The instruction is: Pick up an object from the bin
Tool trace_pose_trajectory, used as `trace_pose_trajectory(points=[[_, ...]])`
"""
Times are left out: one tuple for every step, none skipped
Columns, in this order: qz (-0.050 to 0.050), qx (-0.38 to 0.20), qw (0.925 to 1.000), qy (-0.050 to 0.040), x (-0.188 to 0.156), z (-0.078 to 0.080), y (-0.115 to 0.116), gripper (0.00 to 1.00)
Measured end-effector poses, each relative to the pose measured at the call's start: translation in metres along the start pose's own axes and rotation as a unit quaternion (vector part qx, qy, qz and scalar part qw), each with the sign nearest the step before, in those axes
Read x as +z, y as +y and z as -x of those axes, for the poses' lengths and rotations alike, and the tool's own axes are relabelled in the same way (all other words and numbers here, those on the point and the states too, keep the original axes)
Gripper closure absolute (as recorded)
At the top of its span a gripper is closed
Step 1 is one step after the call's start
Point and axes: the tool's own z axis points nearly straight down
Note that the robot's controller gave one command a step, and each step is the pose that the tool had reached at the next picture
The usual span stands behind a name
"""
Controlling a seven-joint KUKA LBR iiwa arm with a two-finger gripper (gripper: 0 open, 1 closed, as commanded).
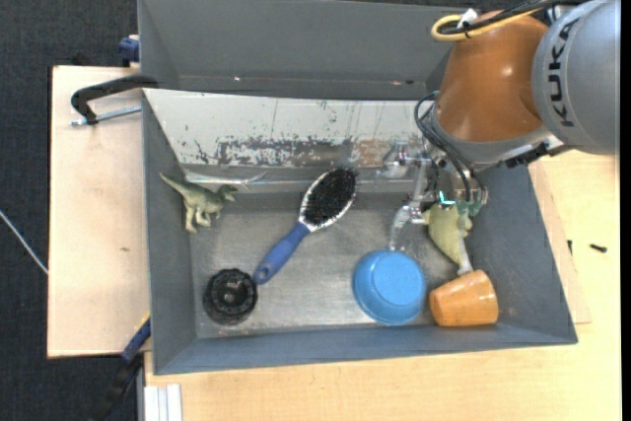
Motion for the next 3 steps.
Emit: trace_pose_trajectory(points=[[0.001, -0.269, 0.9631, -0.003, 0.086, 0.021, -0.126, 0.0], [-0.001, -0.14, 0.9901, -0.0046, 0.056, 0.022, -0.106, 0.0], [-0.001, -0.068, 0.9977, -0.0009, 0.054, -0.009, -0.134, 0.0]])
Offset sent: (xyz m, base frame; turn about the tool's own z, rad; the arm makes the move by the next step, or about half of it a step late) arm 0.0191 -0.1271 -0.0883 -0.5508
